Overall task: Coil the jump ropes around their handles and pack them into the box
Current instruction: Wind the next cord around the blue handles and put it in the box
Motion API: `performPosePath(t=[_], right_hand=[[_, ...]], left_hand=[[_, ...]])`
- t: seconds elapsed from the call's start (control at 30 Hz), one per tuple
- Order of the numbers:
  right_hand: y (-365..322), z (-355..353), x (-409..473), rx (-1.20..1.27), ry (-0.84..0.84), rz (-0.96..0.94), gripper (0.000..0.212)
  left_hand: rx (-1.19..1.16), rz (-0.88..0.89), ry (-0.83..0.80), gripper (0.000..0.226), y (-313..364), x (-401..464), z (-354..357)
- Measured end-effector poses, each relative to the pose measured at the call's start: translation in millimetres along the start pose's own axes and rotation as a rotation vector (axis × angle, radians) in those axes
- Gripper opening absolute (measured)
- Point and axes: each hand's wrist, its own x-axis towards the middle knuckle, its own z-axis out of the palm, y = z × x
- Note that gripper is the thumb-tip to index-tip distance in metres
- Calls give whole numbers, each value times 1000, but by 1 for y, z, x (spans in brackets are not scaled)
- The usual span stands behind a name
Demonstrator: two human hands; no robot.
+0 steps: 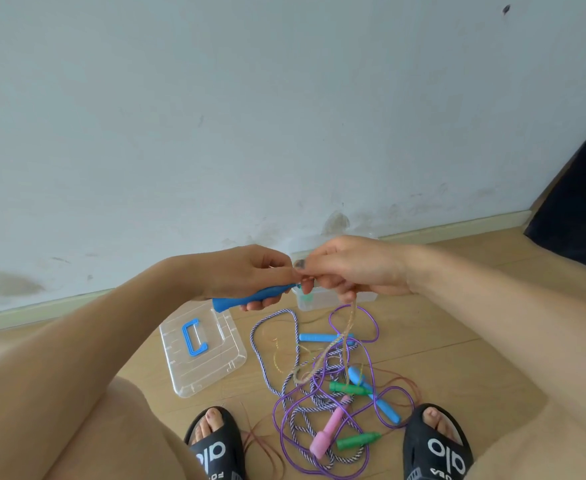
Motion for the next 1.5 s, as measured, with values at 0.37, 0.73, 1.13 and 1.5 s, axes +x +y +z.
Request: performPosePath(t=[0.37, 0.73, 1.13, 1.5], right_hand=[[1, -13, -3, 61, 296, -52, 34], [0, -11, 4, -30, 484, -150, 32], [-1, -11, 9, -328, 619, -322, 20], [-6, 19, 21, -1164, 748, -304, 23]], left_hand=[[358, -59, 199, 38, -12, -1, -8], [530, -18, 331, 28, -6, -4, -8], [315, -97, 273, 38, 2, -11, -11], [-446, -161, 481, 24, 10, 6, -4]])
